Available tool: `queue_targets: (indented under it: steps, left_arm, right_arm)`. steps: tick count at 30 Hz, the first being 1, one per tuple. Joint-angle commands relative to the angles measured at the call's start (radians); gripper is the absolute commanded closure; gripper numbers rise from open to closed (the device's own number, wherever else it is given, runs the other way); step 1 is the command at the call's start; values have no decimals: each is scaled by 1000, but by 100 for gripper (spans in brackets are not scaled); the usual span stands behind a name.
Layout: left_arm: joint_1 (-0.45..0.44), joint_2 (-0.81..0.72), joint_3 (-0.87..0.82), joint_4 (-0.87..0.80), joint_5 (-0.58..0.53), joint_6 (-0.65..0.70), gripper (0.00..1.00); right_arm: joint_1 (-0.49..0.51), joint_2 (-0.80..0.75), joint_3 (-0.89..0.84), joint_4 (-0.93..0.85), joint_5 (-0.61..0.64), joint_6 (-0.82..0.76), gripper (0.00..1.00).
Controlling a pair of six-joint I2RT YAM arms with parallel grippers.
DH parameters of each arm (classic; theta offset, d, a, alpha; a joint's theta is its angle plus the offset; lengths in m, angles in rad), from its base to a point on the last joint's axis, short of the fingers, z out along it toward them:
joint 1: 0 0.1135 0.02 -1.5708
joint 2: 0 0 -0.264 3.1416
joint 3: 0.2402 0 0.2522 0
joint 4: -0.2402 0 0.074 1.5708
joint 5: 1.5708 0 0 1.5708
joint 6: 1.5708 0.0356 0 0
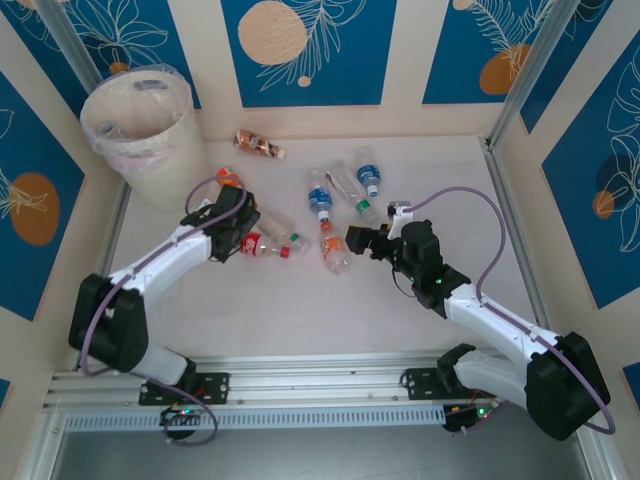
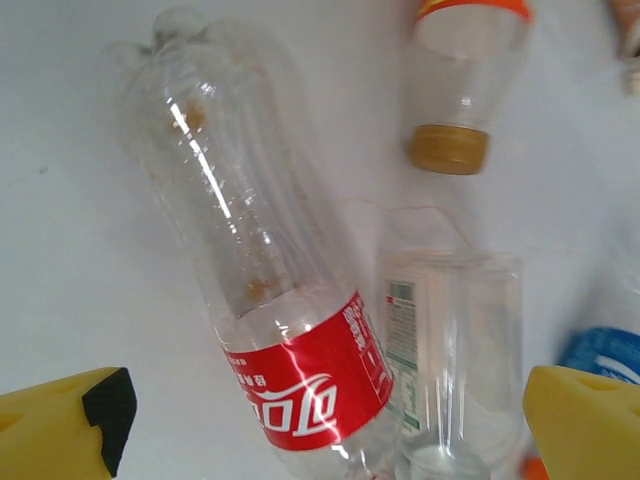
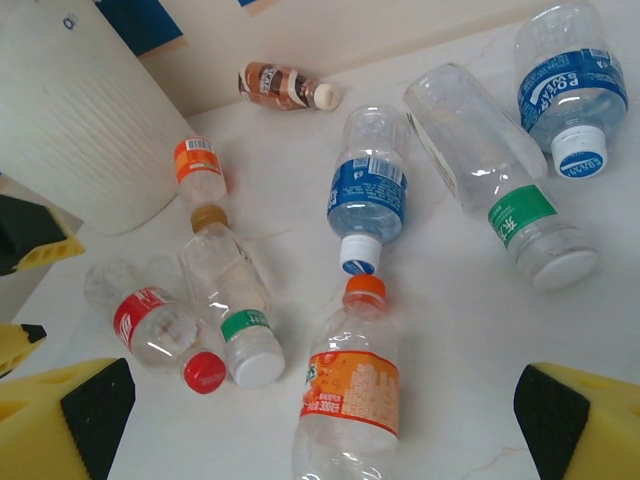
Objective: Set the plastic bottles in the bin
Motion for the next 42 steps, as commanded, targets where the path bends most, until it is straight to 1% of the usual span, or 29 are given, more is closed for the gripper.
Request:
queue_targets:
  steps: [1,3,5,8,11,15,18,20,24,27,29,33,35,39,42]
  left_arm:
    - [6,84,90,-145,1,-172,0]
    - [9,127,115,-171,-4,-213,0]
    - [10,160,108,-150,-8,-251,0]
    - [12,201,99,-116,-51,-295,0]
    - [14,248,119,-103,-85,-312,1]
    - [20,288,144,-106,-175,-326,4]
    - [52,307,125,-86,-146,-351,7]
    - [69,316,100,-39,-138,-343,8]
    - [82,342,99,28,-156,-280,11]
    - [83,358,104,42,-174,-254,17]
    - [84,367,97,63,-176,-250,24]
    - [86,381,76,100,-169,-248,30]
    - [85,383,54,135,-166,-231,35]
    - [85,357,-7,210,-177,-184,37]
    - [86,304,-102,346,-181,-100,40]
  right_arm:
    - [-9,-21,14,15,-3,-77,0]
    - [-12,-20,23,16,-5,-95,0]
    - [-14,-20,32,16,-12,-115,0]
    - [-16,-27,40,0,-24,-140,0]
    - [-18,-44,34,-19,-43,-150,0]
    - [-19,-72,9,-22,-48,-141,0]
    - [-18,-92,-9,-26,-47,-138,1]
    - [-23,-103,-12,-32,-42,-142,0]
    - [-24,-114,3,-73,-40,-150,0]
    - [-24,-119,8,-95,-41,-151,0]
    - [-24,-121,8,-103,-43,-148,1]
    - [-25,-124,12,-120,-50,-144,0]
    - [-24,-125,11,-124,-45,-146,1]
    - [-27,-122,8,-111,-34,-144,1]
    - [-26,-112,8,-84,-34,-139,0]
